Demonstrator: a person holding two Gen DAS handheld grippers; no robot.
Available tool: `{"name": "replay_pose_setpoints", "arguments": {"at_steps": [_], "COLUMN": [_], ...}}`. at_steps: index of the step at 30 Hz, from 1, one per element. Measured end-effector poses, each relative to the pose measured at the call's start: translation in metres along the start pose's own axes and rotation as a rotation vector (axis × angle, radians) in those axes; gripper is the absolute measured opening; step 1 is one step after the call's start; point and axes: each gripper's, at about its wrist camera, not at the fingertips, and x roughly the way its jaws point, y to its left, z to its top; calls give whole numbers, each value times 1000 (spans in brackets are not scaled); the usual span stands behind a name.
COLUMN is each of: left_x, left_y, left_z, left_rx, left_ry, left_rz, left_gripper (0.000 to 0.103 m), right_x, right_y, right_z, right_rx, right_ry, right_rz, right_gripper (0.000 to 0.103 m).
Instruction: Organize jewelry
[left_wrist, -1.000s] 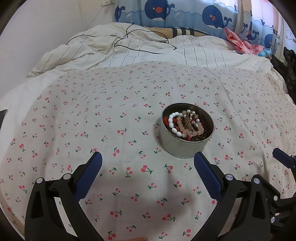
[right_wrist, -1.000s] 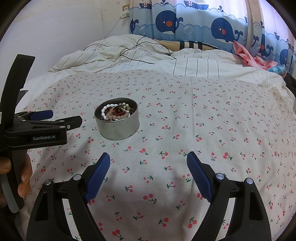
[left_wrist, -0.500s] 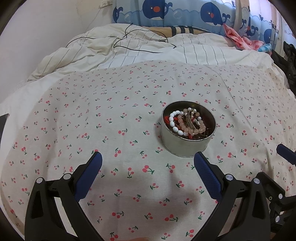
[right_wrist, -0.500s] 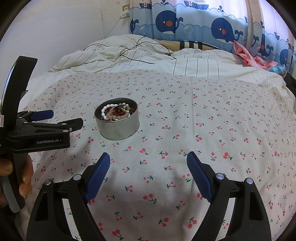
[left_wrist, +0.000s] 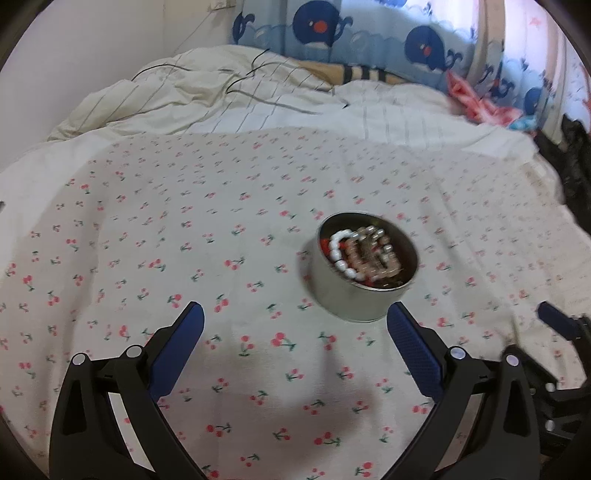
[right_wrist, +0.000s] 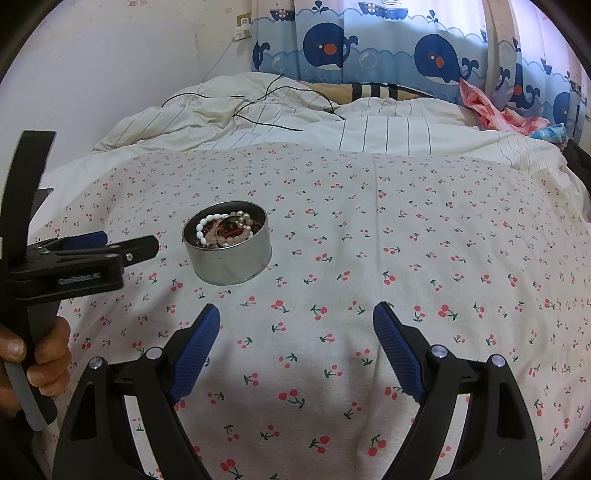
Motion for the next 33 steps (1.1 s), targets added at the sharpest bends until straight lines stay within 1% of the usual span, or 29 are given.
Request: {"name": "replay_pose_setpoints", "arguments": {"at_steps": [2, 5, 17, 26, 33], "left_x": [1, 4, 7, 7, 6], "left_y": [0, 3, 4, 3, -2], "left_z": [1, 0, -1, -1, -1], "left_rx": [8, -9, -20, -15, 14], "left_ry": [14, 27, 46, 51, 40], "left_rz": [-11, -14, -14, 4, 31], "left_gripper": [95, 95, 95, 95, 95], "right_x": [0, -1, 0, 1, 1], "right_y": [-1, -1, -2, -1, -1], "right_z": [0, 1, 1, 1, 2], "right_rx": [3, 3, 1, 1, 0], "right_ry": [1, 1, 6, 7, 7], "right_rz": [0, 0, 2, 2, 2], "right_gripper": [82, 82, 82, 82, 82]}}
